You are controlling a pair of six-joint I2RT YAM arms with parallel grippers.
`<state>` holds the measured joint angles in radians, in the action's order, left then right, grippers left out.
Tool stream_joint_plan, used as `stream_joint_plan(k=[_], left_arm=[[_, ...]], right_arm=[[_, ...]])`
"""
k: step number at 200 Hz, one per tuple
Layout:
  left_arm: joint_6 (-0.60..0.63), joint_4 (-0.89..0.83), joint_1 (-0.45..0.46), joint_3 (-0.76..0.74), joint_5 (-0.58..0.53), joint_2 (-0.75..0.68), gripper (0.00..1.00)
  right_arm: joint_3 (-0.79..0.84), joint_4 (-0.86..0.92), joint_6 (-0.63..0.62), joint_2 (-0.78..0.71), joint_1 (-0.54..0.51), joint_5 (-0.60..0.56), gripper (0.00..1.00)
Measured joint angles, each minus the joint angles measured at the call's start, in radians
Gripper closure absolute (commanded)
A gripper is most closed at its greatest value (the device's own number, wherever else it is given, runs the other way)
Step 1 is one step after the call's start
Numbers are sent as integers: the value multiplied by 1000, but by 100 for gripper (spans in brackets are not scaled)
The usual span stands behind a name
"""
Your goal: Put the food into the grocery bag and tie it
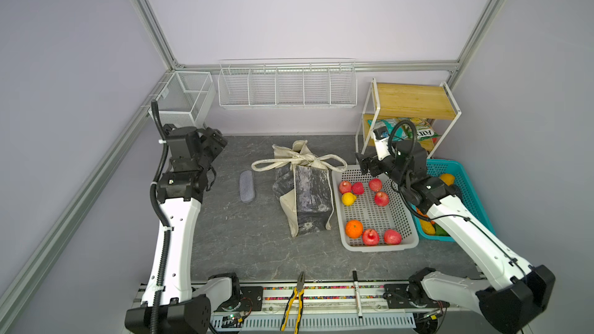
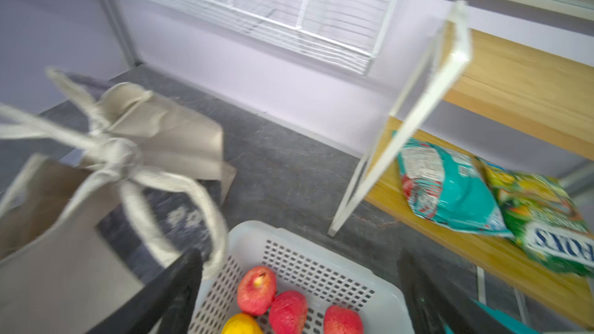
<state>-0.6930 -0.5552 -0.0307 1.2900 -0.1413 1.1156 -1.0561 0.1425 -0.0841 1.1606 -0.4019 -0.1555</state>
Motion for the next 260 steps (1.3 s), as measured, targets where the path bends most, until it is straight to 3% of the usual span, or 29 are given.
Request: stream_joint_plan(k=[33,59,89,117,206,260], left_arm=[[127,232,4,-322,-176,-113,12],[306,502,54,-548,-307,-147,12],[469,711,86,-689,-361,-96,11],[548,874,87,-779,-375,-25,8],[563,1176,88,-970,-378,129,5],[558,1292,88,-980,-377,206,3]], right_arm=[[213,-152,62,-49,134,-71,10],[337,-249,108,-49,268,-107,11],[439,-367,151,-23,376,-122,11],[510,-456,175,34,409,-133,11],[613,-762,187,188,416,-142,11],[630,-896,175,249,438,-76,11]])
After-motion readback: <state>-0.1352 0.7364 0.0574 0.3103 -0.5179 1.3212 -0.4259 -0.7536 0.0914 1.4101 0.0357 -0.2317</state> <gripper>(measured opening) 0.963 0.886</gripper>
